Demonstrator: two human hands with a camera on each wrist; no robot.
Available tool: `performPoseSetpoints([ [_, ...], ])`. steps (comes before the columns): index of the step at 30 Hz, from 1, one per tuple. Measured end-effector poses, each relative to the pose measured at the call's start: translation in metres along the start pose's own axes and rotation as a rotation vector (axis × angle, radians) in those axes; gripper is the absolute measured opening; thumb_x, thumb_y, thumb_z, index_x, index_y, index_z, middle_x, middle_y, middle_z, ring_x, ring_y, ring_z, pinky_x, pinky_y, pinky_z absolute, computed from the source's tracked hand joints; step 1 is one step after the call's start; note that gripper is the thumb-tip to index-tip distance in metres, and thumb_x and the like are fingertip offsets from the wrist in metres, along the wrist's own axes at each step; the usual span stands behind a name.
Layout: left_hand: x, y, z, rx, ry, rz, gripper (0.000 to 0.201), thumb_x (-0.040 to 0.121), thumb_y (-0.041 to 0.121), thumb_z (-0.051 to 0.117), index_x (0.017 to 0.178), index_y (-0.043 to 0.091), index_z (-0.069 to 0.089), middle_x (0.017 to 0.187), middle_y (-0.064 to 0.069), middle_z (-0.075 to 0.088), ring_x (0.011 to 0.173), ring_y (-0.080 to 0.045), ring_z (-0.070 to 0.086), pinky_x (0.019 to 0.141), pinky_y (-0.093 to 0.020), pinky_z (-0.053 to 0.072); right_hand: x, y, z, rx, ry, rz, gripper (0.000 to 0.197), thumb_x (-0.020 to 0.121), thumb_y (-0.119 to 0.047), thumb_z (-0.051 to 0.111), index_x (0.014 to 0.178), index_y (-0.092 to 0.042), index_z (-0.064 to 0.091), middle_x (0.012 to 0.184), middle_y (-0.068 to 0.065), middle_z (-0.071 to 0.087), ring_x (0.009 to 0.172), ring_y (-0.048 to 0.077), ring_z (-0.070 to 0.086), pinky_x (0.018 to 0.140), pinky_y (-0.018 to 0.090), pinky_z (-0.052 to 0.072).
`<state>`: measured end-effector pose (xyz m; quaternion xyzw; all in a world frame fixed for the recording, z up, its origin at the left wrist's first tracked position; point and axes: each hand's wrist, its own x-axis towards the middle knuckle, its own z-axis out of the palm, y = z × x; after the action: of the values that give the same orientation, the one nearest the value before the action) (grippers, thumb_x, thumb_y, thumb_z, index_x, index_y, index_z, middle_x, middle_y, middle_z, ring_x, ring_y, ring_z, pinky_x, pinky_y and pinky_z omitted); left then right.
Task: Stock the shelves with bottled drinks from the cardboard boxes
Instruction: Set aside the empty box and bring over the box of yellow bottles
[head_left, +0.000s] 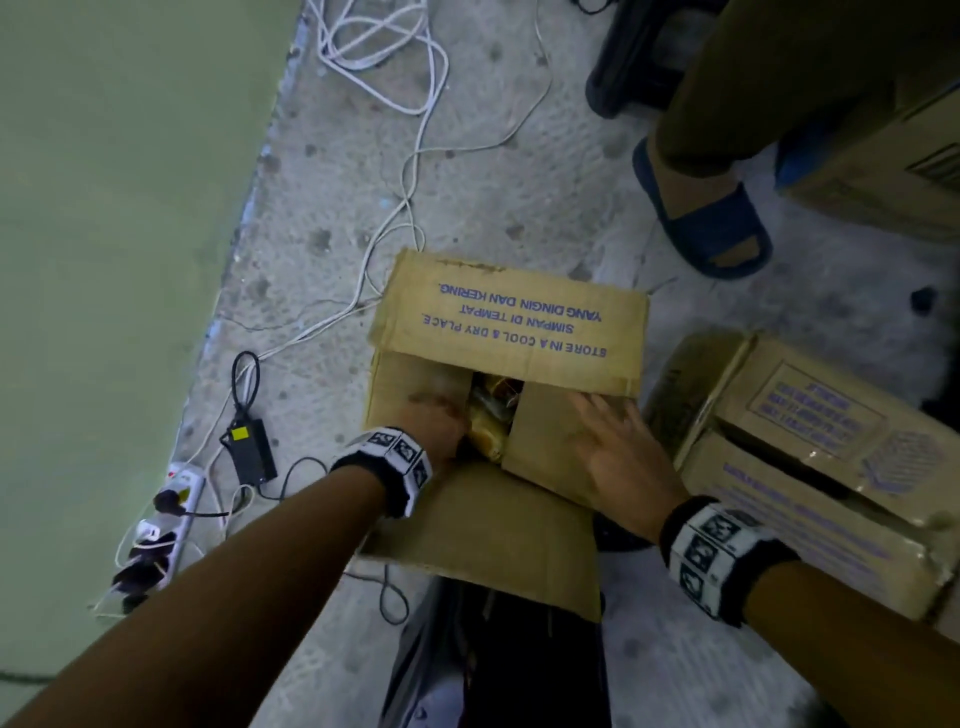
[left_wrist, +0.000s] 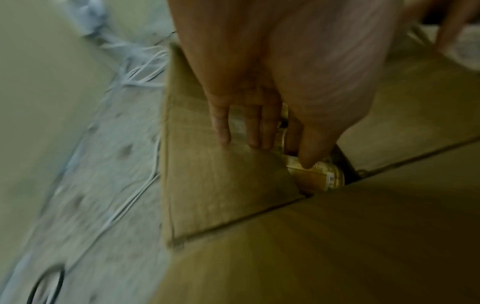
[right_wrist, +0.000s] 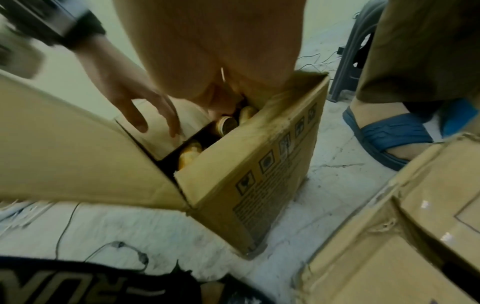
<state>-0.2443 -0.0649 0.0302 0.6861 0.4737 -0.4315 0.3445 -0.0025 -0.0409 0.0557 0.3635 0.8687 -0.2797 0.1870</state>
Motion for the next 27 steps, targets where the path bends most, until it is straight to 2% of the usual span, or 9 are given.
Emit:
performPoseSetpoints([
  [3,0.028,0.005,-0.005,0.19,0.002,0.068,0.045,0.097,0.026,0.046,0.141,0.02,0.043,0.156,-0.006,0.025,0.147,-0.027,0.012,0.114,-0.063,0.006,0.016,0.022,-0.022,0.125,0.326,0.045,0.069,0.064,-0.002,0.074,0.13,-0.007,0.055,0.152,0.027,0.028,0.142,0.044,0.025,0.112,0.063,0.024],
  [5,0.043,0.002,-0.008,0.287,0.019,0.099,0.043,0.099,0.03,0.04,0.141,0.023,0.044,0.154,-0.002,0.03,0.148,-0.026,0.005,0.109,-0.066,-0.008,0.048,0.035,-0.044,0.144,0.417,0.094,0.07,0.074,0.001,0.06,0.141,-0.007,0.042,0.16,0.021,0.013,0.147,0.039,0.013,0.114,0.06,0.023],
  [10,0.04,0.008,-0.042,0.306,-0.014,0.088,0.028,0.098,0.024,0.04,0.115,0.021,0.063,0.119,0.001,0.061,0.129,-0.02,0.04,0.111,-0.067,-0.006,0.099,0.057,-0.053,0.132,-0.152,0.099,0.06,0.095,-0.012,0.047,0.151,-0.018,0.028,0.16,0.014,0.019,0.149,0.027,0.012,0.116,0.042,0.026],
  [13,-0.006,0.008,-0.048,0.377,0.132,0.15,0.027,0.092,0.028,0.05,0.117,0.025,0.061,0.117,0.003,0.061,0.125,-0.022,0.04,0.109,-0.071,0.002,0.081,0.039,-0.03,-0.056,-0.248,0.063,0.061,0.094,-0.022,0.051,0.15,-0.021,0.025,0.158,0.011,0.021,0.144,0.031,0.02,0.116,0.05,0.019],
  [18,-0.097,-0.041,-0.019,0.385,0.34,0.183,0.05,0.073,0.058,0.061,0.109,0.025,0.067,0.123,-0.007,0.056,0.132,-0.031,0.028,0.102,-0.073,0.016,0.061,-0.003,0.018,-0.294,-0.41,-0.175,0.069,0.095,-0.034,0.049,0.154,-0.024,0.016,0.163,0.008,0.002,0.15,0.031,-0.002,0.114,0.064,-0.004],
  [21,-0.124,-0.067,-0.012,0.377,0.22,0.048,0.055,0.061,0.062,0.068,0.105,0.03,0.069,0.12,-0.006,0.059,0.131,-0.033,0.038,0.1,-0.075,0.016,0.073,-0.007,0.039,-0.442,-0.455,-0.279,0.075,0.09,-0.051,0.055,0.153,-0.026,0.022,0.164,0.007,0.001,0.15,0.031,-0.007,0.11,0.068,-0.007],
  [23,-0.129,-0.085,-0.001,0.367,0.093,-0.105,0.062,0.073,0.069,0.058,0.129,0.044,0.051,0.135,0.0,0.049,0.137,-0.029,0.033,0.101,-0.077,0.004,0.084,-0.011,0.034,-0.478,-0.452,-0.299,0.065,0.092,-0.051,0.051,0.149,-0.027,0.032,0.161,0.005,0.018,0.15,0.028,0.005,0.109,0.069,-0.008],
  [25,-0.129,-0.105,0.012,0.282,-0.041,-0.244,0.075,0.076,0.079,0.043,0.143,0.054,0.021,0.149,0.002,0.034,0.14,-0.024,0.03,0.1,-0.077,-0.001,0.089,-0.024,0.02,-0.427,-0.338,-0.351,0.042,0.095,-0.036,0.052,0.135,-0.022,0.053,0.142,0.006,0.048,0.138,0.028,0.035,0.111,0.07,0.002],
  [27,-0.124,-0.114,0.015,0.086,-0.091,-0.24,0.076,0.081,0.075,0.043,0.143,0.058,0.004,0.156,-0.001,0.022,0.14,-0.026,0.03,0.104,-0.071,0.014,0.079,-0.044,0.003,-0.328,-0.077,-0.433,0.026,0.085,-0.032,0.068,0.105,-0.015,0.071,0.106,0.011,0.068,0.108,0.03,0.059,0.109,0.067,0.025],
])
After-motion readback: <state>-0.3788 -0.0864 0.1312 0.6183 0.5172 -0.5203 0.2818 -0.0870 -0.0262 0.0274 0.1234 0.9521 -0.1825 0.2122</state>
